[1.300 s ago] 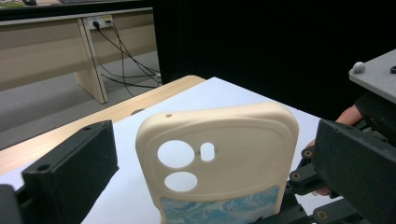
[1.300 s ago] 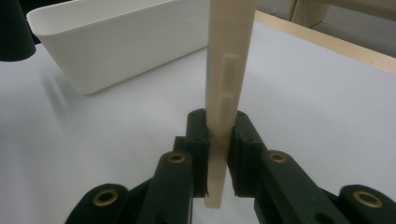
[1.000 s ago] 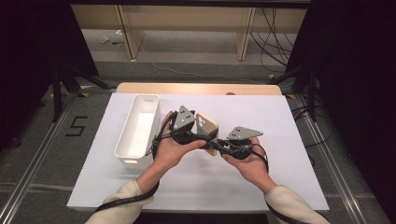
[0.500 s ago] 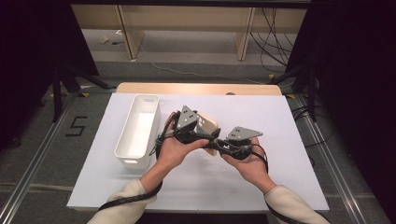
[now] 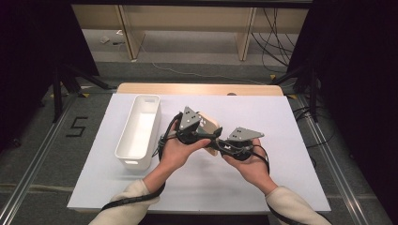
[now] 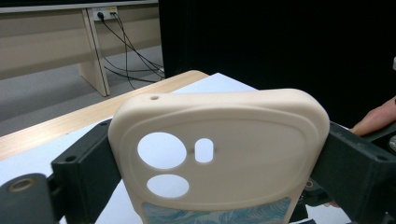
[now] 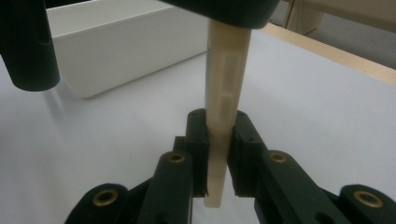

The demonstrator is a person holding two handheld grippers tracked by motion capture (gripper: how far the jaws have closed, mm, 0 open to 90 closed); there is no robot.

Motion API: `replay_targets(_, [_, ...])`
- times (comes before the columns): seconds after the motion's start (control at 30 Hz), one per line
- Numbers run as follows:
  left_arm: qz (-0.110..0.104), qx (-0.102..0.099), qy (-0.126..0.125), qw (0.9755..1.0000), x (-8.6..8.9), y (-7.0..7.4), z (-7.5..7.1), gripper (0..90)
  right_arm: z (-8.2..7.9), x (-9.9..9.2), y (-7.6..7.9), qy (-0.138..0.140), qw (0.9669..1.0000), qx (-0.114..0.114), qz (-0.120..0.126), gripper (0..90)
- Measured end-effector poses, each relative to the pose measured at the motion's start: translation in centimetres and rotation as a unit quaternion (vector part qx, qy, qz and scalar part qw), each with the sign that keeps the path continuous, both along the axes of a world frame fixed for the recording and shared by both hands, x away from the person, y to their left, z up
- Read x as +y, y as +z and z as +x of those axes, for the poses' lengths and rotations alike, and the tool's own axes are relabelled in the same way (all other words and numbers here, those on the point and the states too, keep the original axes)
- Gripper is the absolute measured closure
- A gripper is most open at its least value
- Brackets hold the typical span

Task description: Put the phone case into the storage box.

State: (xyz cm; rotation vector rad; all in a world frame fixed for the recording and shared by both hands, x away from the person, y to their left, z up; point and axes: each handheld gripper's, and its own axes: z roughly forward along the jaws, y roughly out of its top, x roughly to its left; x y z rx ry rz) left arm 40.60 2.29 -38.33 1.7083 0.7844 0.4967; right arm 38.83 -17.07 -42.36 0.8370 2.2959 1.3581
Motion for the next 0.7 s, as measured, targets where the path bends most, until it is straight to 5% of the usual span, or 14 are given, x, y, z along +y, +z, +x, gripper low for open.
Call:
replay_targets(0.4, [0.006,-0.011,0.000,0.9999,-0.23,0.30,-0.04,10.4,0.02,-0.06,0.03,-0.012,0.9998,-0.008,0.009,73.7])
replay_targets(0.7, [0.004,-0.015,0.005,0.9999,-0.02,0.63,0.19,10.5,0.18,-0.22,0.11,-0.025,0.9994,-0.004,0.023,33.0])
